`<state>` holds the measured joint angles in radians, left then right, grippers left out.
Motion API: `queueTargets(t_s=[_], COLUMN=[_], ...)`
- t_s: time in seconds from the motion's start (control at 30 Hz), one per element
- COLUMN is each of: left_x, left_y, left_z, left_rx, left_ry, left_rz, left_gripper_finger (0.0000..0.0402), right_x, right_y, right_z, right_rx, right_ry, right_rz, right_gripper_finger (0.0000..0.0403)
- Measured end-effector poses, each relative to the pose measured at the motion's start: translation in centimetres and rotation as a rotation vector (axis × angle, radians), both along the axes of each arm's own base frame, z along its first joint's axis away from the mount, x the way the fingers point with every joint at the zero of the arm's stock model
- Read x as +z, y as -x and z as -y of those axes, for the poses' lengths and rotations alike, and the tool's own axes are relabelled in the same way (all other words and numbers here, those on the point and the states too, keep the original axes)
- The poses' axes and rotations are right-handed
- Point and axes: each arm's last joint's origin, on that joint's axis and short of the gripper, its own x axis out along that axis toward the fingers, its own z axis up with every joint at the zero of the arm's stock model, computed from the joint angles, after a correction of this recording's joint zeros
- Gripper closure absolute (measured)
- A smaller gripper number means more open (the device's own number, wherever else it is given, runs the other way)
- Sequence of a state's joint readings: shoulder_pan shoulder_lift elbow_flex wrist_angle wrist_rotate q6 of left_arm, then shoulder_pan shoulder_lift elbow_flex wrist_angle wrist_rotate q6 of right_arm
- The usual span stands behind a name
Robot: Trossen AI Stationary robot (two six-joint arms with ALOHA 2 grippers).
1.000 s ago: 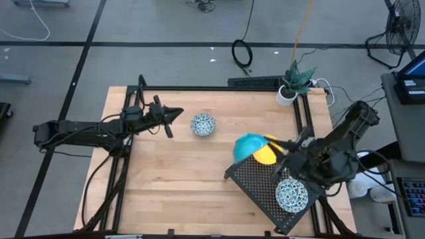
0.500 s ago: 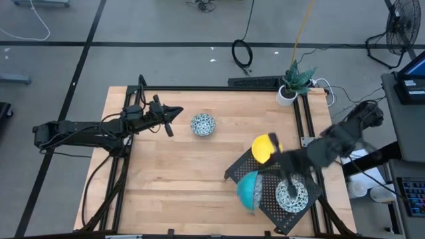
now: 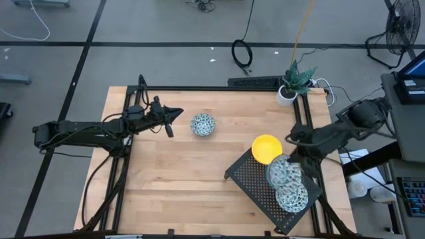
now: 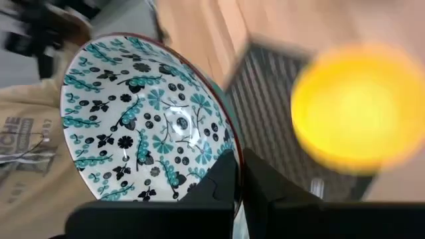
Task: Pick & Place Mini bowls
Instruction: Stack the left blue patterned bowl on top of the blue patterned bowl on the shelf
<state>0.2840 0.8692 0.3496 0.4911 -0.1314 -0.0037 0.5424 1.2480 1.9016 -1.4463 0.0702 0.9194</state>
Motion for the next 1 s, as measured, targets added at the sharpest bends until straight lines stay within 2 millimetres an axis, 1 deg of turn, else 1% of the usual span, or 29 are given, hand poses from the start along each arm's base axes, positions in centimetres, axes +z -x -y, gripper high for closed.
queueTargets(t_s=[0.1, 0.2, 0.43, 0.57, 0.73, 0.9, 1.0], left_x=[0.0, 0.0, -0.1, -0.2, -0.2, -0.2, -0.2], left_y=[0.0, 0.0, 0.0, 0.0, 0.0, 0.0, 0.0], left_z=[0.0, 0.0, 0.0, 0.0, 0.0, 0.0, 0.0], left_rx=[0.0, 0.0, 0.0, 0.0, 0.0, 0.0, 0.0], left_ry=[0.005, 0.006, 0.008, 0.011, 0.013, 0.014, 0.014], left_rz=[0.001, 0.001, -0.009, -0.019, -0.021, -0.021, -0.021], left_gripper_finger=[0.038, 0.038, 0.038, 0.038, 0.038, 0.038, 0.038], right_x=[-1.0, -1.9, -4.4, -5.2, -5.6, -6.6, -7.0], right_y=[0.1, 0.1, -0.1, 0.6, 1.4, 2.2, 2.7], right_z=[-0.2, -0.4, -2.1, -2.5, -2.5, -2.6, -2.6], right_rx=[-0.069, -0.117, -0.113, -0.128, -0.154, -0.171, -0.169], right_ry=[-0.09, -0.127, -0.175, -0.17, -0.161, -0.16, -0.182], right_rz=[-0.146, -0.233, -0.395, -0.439, -0.432, -0.471, -0.455], right_gripper_finger=[0.0402, 0.0402, 0.0402, 0.0402, 0.0402, 0.0402, 0.0402])
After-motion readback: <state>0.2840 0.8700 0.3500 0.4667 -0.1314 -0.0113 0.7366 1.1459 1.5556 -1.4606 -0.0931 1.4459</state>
